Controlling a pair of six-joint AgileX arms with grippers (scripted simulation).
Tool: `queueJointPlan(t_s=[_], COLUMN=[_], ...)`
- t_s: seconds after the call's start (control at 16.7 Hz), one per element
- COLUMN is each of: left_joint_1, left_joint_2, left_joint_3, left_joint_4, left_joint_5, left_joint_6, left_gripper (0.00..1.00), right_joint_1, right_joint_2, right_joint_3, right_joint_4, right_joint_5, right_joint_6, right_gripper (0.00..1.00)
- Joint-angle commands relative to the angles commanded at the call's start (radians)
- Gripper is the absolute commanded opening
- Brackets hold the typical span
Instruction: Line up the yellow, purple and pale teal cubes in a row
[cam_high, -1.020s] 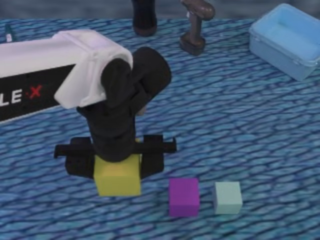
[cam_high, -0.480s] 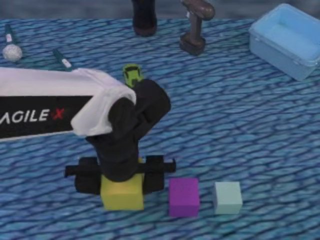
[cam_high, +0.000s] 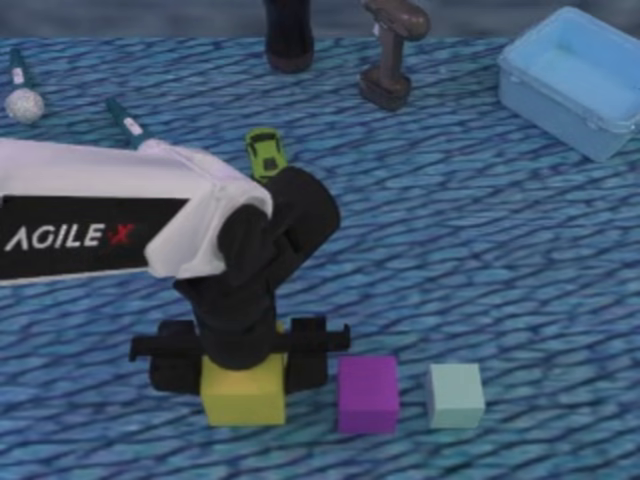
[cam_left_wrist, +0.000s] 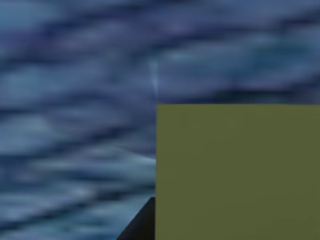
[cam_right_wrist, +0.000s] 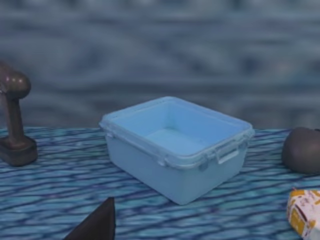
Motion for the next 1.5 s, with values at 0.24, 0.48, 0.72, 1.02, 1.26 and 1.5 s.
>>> queueJointPlan(t_s=[0.24, 0.48, 0.72, 1.02, 1.26, 1.5], left_joint_1=[0.0, 0.0, 0.0, 0.0, 0.001, 0.012], left_joint_2=[0.0, 0.0, 0.0, 0.0, -0.005, -0.051], left_joint_3=[0.0, 0.0, 0.0, 0.0, 0.014, 0.099], left_joint_4=[0.0, 0.0, 0.0, 0.0, -0.017, -0.157], left_joint_5=[0.0, 0.0, 0.0, 0.0, 0.0, -0.001], left_joint_6=[0.0, 0.0, 0.0, 0.0, -0.002, -0.008], left_gripper=[0.53, 0.83, 1.0, 1.0, 1.0, 1.0], right_joint_1=[0.0, 0.0, 0.0, 0.0, 0.0, 0.0], right_joint_2=[0.0, 0.0, 0.0, 0.0, 0.0, 0.0], right_joint_3=[0.0, 0.0, 0.0, 0.0, 0.0, 0.0], right_joint_4=[0.0, 0.0, 0.0, 0.0, 0.0, 0.0], right_joint_5=[0.0, 0.0, 0.0, 0.0, 0.0, 0.0], right_joint_6=[0.0, 0.0, 0.0, 0.0, 0.0, 0.0], right_gripper=[1.0, 1.0, 1.0, 1.0, 1.0, 1.0])
